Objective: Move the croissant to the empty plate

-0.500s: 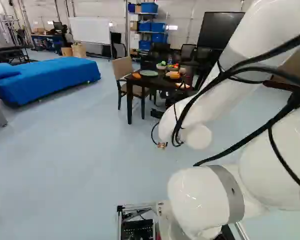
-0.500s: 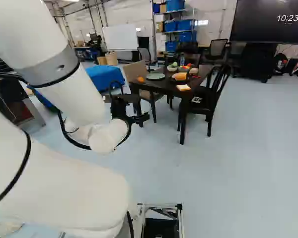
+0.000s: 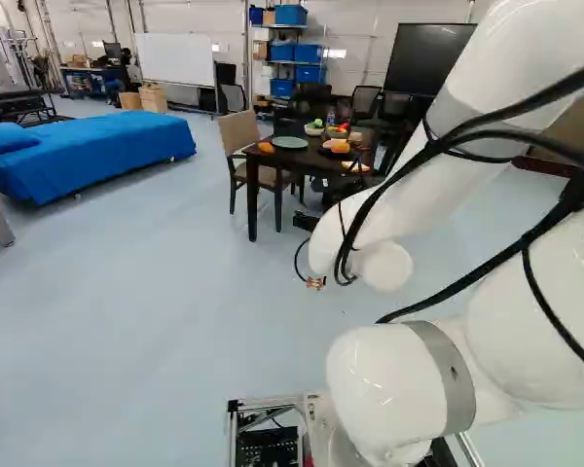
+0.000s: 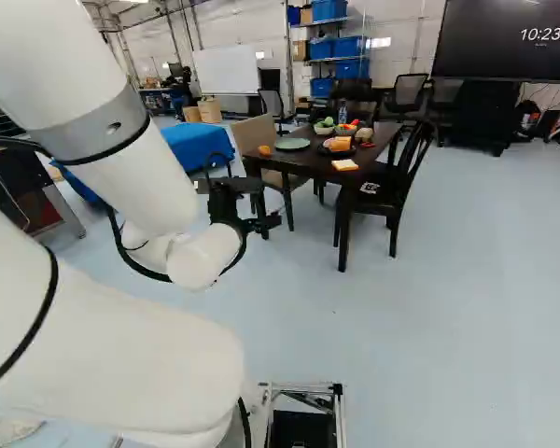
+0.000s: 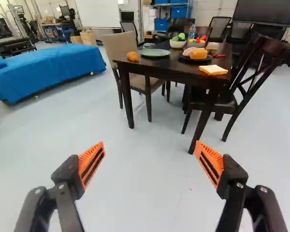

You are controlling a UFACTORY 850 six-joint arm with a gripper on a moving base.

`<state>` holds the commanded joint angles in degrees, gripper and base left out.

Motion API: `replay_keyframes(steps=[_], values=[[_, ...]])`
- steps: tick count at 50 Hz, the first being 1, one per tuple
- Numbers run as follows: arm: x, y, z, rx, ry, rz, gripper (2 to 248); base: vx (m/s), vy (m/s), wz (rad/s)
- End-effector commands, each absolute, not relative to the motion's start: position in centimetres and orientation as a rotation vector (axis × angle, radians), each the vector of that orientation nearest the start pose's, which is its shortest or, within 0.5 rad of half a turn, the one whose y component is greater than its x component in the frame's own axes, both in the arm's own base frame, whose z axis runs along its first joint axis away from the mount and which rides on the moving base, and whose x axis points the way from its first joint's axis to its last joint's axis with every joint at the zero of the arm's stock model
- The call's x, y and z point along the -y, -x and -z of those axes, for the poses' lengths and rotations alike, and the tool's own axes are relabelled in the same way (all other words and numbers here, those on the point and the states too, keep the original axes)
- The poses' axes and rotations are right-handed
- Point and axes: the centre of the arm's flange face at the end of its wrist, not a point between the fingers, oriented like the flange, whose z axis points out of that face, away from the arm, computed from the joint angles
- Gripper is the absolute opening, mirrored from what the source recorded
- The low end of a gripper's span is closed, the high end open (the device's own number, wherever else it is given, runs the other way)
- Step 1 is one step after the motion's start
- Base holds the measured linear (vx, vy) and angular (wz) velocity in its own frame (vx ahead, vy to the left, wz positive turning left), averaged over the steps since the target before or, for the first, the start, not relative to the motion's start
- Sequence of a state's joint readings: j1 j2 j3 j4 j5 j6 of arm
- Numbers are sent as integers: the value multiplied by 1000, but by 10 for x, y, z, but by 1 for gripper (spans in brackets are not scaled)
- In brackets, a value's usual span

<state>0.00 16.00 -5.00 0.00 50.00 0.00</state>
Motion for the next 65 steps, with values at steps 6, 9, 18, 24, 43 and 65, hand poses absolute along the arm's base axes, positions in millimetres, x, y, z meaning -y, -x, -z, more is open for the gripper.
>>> replay_keyframes(steps=[6,9,18,24,43,65], values=[[0,-270,-366,0,2558,1824,247,0,0,0],[0,-270,-366,0,2558,1824,247,0,0,0],[0,-270,-366,0,2558,1824,247,0,0,0],[0,-270,-366,0,2558,1824,247,0,0,0],[0,-270,-366,0,2558,1824,247,56,27,-43],[0,-270,-366,0,2558,1824,247,137,108,-20]])
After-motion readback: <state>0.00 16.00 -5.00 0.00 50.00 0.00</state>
